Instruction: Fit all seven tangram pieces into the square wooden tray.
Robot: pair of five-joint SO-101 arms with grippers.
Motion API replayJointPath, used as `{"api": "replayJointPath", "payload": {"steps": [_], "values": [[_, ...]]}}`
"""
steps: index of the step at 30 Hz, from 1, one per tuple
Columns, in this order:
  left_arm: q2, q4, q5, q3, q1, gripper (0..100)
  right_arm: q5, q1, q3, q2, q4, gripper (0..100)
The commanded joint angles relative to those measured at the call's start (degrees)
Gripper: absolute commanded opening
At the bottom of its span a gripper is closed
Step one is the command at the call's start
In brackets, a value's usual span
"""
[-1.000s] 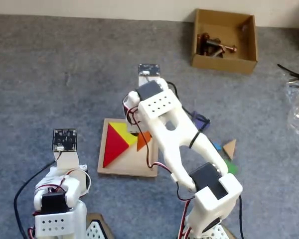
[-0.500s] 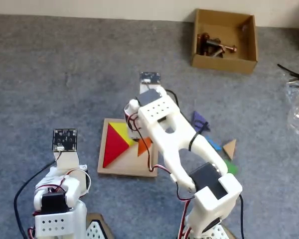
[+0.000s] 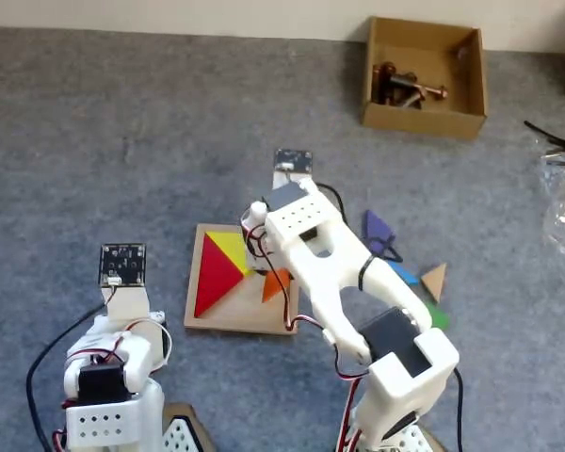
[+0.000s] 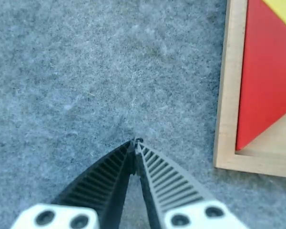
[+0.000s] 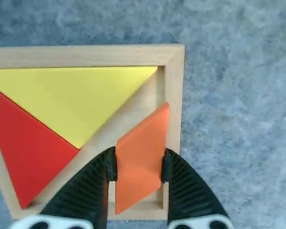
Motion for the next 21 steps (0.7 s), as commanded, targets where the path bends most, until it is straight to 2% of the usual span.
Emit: {"api": "replayJointPath", "payload": {"steps": [1,21], "values": [[0.40,0.44,0.09,1.19,-0.48,0,-0.62,-0.31,-0.40,-0.92,-1.27,1.1],[0.40,0.44,0.09,1.19,-0.48,0,-0.62,-0.48,-0.13,-0.75,-3.21,1.7]]}}
